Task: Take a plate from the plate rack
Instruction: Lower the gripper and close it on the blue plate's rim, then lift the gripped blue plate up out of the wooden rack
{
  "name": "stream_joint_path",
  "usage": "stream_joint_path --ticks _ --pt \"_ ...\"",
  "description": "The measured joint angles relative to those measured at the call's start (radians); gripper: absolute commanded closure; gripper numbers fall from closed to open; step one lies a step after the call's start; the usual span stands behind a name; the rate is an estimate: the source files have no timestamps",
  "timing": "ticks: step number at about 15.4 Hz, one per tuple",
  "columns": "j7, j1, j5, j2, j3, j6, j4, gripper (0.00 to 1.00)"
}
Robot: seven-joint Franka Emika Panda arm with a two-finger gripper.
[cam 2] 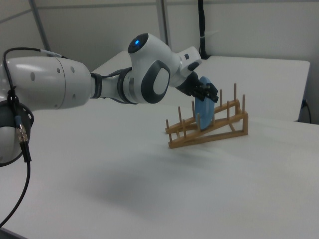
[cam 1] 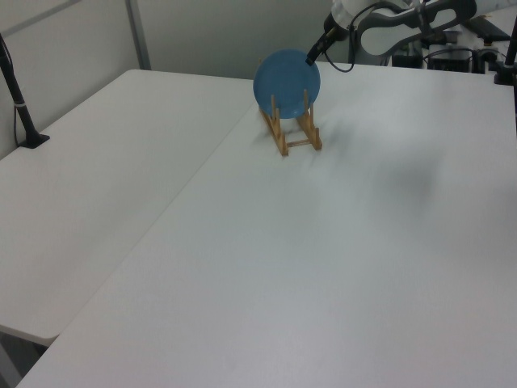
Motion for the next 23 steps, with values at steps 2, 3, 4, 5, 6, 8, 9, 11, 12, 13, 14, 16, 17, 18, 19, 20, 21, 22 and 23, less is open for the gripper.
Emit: stream_joint_path --ticks 2,3,4,5,6,8,9,11,12,13,14,16,17,18,19,20,21,22,23 --pt "0.000 0.000 -0.004 0.003 -0.001 0.001 0.002 0.65" --pt "0.001 0.000 -0.005 0.003 -0.001 0.001 0.002 0.69" --pt "0.001 0.000 -0.008 0.003 -0.002 0.001 0.003 0.74" --pt "0.001 0.000 -0.015 0.003 -0.003 0.002 0.003 0.76" --pt "0.002 0.000 -0.018 0.003 -0.003 0.004 0.004 0.76" --pt "0.003 0.000 -0.021 0.003 -0.003 0.007 0.004 0.76" --pt "0.003 0.000 -0.022 0.004 -0.003 0.008 0.004 0.76" --pt "0.004 0.000 -0.022 0.009 -0.003 0.008 0.004 0.76" --pt "0.004 0.000 -0.022 0.013 -0.004 0.008 0.004 0.76" --pt "0.004 0.000 -0.022 0.016 -0.004 0.009 0.004 0.76" --pt "0.004 0.000 -0.022 0.019 -0.004 0.011 0.004 0.80" --pt "0.004 0.000 -0.022 0.021 -0.004 0.014 0.005 0.95" --pt "0.004 0.000 -0.022 0.021 -0.004 0.015 0.007 1.00" --pt "0.004 0.000 -0.022 0.021 -0.004 0.015 0.011 1.00" --pt "0.004 0.000 -0.023 0.021 -0.004 0.015 0.014 1.00" --pt "0.004 0.000 -0.023 0.021 -0.004 0.016 0.016 1.00" --pt "0.004 0.000 -0.023 0.021 -0.004 0.016 0.017 1.00" --pt "0.004 0.000 -0.023 0.021 -0.004 0.016 0.017 1.00" --pt "0.004 0.000 -0.023 0.021 -0.004 0.016 0.017 1.00"
